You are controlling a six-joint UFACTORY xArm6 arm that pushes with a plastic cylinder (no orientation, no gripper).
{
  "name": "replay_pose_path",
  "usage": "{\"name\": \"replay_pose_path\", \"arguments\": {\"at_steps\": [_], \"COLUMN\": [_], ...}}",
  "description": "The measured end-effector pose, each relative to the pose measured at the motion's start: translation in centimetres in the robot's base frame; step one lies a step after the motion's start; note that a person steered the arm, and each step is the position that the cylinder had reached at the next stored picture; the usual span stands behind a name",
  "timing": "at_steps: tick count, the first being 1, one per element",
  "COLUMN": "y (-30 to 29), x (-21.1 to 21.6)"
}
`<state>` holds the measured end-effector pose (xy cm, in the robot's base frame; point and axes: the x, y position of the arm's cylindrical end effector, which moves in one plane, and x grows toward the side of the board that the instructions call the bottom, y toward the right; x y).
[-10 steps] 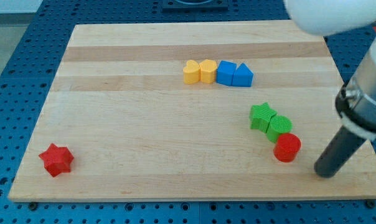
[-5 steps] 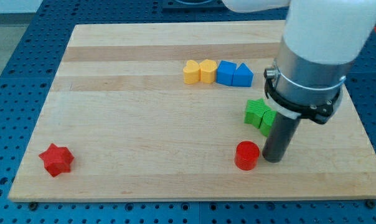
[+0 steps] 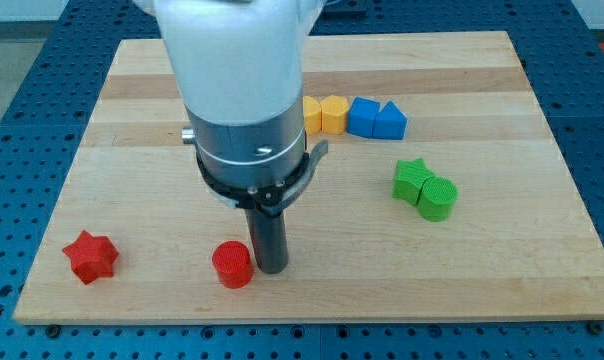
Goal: Push the red circle to the red star
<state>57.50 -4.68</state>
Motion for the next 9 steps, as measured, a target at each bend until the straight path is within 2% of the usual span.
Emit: {"name": "replay_pose_path", "arguments": {"at_steps": [1, 2, 3, 4, 5, 7, 9], "y": [-2.0, -7.1, -8.7, -4.2, -5.3, -11.9, -13.4], "x": [0.9, 0.9, 0.9, 0.4, -0.9, -0.9, -0.9]}}
